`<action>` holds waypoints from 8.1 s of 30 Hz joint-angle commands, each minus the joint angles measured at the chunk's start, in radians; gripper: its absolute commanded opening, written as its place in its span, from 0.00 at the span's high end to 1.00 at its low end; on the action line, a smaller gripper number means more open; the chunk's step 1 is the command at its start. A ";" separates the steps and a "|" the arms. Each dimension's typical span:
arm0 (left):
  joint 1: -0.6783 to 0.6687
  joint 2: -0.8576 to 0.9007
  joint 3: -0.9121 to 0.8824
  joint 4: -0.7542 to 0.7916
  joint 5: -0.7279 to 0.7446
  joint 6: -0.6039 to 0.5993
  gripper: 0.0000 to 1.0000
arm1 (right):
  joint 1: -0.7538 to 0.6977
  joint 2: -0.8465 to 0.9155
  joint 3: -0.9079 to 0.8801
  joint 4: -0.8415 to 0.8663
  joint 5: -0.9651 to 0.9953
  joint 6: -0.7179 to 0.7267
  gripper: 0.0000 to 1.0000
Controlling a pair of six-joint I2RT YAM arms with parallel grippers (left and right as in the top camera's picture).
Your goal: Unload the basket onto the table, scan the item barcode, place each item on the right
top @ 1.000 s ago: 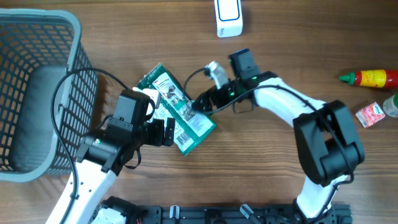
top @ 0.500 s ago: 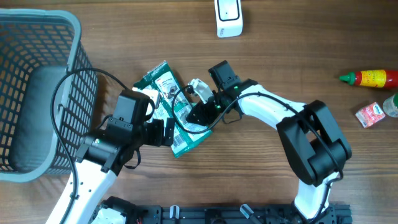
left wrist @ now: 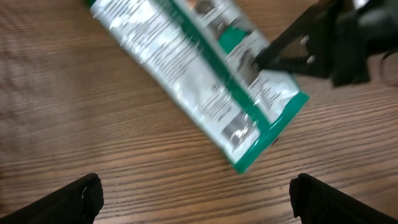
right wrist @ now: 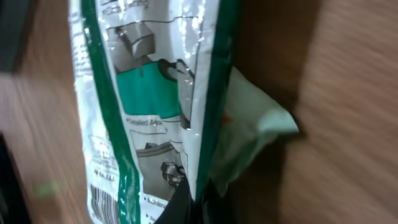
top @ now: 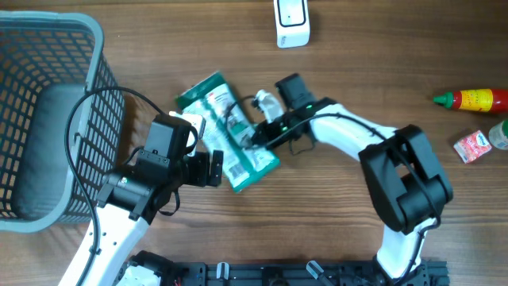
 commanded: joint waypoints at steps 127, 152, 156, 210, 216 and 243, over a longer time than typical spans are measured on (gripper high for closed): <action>0.004 0.049 -0.003 0.425 0.154 -0.037 0.00 | -0.205 -0.251 -0.098 -0.191 -0.090 -0.028 0.96; 0.276 0.662 -0.003 0.722 0.951 -0.488 0.00 | -0.206 -0.252 -0.098 -0.192 -0.245 0.013 0.96; 0.277 0.662 -0.003 0.714 0.951 -0.488 0.00 | -0.213 -0.252 -0.098 -0.187 -0.446 0.014 0.96; 0.182 0.820 -0.003 1.144 0.931 -0.953 0.86 | -0.310 -0.252 -0.098 -0.160 -0.601 0.064 0.96; 0.206 0.820 -0.003 1.145 0.931 -0.954 0.96 | -0.310 -0.252 -0.098 -0.245 -0.373 0.063 0.90; 0.207 0.820 -0.003 1.583 0.931 -1.382 0.96 | -0.310 -0.190 -0.098 -0.063 -0.443 0.282 0.00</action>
